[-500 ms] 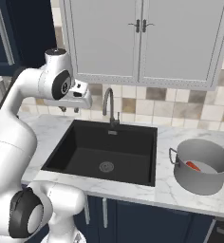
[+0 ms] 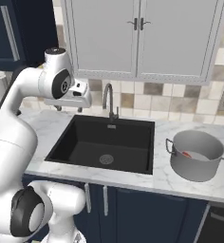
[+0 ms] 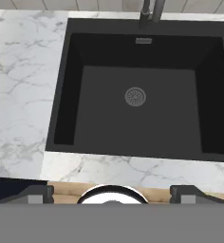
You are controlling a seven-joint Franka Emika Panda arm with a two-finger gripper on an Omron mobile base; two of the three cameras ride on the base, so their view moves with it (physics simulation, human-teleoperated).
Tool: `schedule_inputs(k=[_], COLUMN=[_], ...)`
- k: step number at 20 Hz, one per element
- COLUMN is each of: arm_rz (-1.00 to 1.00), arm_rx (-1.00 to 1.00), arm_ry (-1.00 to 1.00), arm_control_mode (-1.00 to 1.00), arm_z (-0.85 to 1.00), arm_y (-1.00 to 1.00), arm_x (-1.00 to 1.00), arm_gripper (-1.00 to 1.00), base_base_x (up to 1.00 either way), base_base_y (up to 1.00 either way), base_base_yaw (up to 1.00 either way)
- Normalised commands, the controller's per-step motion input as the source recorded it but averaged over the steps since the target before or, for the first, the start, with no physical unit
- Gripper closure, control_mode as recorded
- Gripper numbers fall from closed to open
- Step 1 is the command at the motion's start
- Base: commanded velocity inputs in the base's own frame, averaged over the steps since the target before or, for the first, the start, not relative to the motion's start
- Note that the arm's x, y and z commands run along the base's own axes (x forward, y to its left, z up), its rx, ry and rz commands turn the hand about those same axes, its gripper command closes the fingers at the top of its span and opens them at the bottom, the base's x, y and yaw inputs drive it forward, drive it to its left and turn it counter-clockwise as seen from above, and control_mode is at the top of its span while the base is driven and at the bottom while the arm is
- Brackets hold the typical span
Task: Dump the carrot from the pot into the sink. Then turn on the water and wash the carrot. Then turn off the water and put the carrot back in the pot.
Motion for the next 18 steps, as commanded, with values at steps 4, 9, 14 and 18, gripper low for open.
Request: schedule_inputs(k=[4,9,14,18], arm_rz=[0.00,0.00,0.00,0.00], arm_rx=[0.00,0.00,0.00,0.00], arm_ry=[0.00,0.00,0.00,0.00], arm_control_mode=[1.00,1.00,1.00,1.00], arm_z=[0.00,0.00,0.00,0.00], arm_y=[0.00,0.00,0.00,0.00], arm_x=[0.00,0.00,0.00,0.00], arm_gripper=[-1.00,-1.00,-1.00,-1.00], base_base_x=[-0.20,0.09,0.32,0.46], base_base_y=[-0.54,-0.63,-0.50,-0.30], base_base_yaw=[-0.06,-0.02,0.00,0.00])
